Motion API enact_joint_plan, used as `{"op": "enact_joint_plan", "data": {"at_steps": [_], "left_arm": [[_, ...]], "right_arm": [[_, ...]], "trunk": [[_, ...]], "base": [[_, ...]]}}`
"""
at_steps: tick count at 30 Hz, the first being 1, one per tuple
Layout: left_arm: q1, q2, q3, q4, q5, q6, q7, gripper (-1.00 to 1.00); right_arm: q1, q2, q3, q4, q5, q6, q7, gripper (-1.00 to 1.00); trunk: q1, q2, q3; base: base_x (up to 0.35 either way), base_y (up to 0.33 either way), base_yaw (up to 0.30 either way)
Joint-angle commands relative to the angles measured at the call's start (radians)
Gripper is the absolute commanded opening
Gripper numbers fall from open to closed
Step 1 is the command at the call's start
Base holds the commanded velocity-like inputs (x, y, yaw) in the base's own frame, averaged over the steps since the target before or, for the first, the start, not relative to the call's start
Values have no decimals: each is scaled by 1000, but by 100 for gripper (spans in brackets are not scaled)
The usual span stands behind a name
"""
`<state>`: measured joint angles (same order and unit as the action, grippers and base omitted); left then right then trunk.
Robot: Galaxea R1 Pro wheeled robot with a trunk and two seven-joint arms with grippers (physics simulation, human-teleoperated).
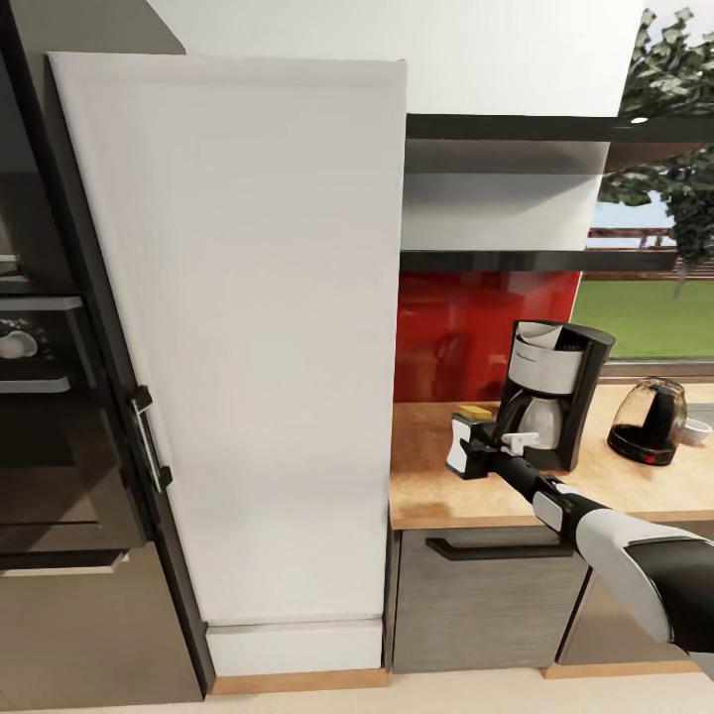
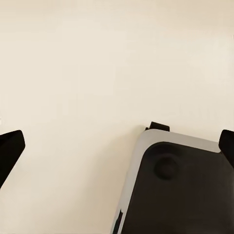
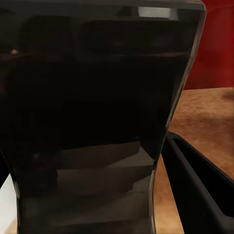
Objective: Set up a coffee station on the kitchen countertop: keep the coffee maker on the countertop, move the bottle of coffee from the kitchen shelf to the counter next to the coffee maker, place a paper coffee filter on top of the coffee maker, put the saucer next to the coffee maker with the coffee cup on the saucer, and place the electric kettle next to the coffee maker.
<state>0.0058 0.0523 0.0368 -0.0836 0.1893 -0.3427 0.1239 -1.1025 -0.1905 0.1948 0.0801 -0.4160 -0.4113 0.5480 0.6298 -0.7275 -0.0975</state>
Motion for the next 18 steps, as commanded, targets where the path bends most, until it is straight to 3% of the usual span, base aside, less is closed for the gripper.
{"op": "enact_joint_plan", "data": {"at_steps": [1, 14, 15, 18], "left_arm": [[0, 0, 3, -2, 1, -1, 0, 100], [0, 0, 3, -2, 1, -2, 0, 100], [0, 0, 3, -2, 1, -2, 0, 100], [0, -1, 3, -2, 1, -2, 0, 100]], "right_arm": [[-2, 0, 8, 4, -12, -4, 6, -100], [-2, 3, 9, 4, -12, -5, -77, -100], [-2, 3, 9, 4, -12, -5, -271, -100], [-2, 3, 9, 4, -12, -5, -272, -100]], "trunk": [[0, -1, -1], [0, -1, -1], [0, -1, -1], [0, -1, -1]], "base": [[0, 0, 0], [0, 0, 0], [0, 0, 0], [0, 0, 0]]}}
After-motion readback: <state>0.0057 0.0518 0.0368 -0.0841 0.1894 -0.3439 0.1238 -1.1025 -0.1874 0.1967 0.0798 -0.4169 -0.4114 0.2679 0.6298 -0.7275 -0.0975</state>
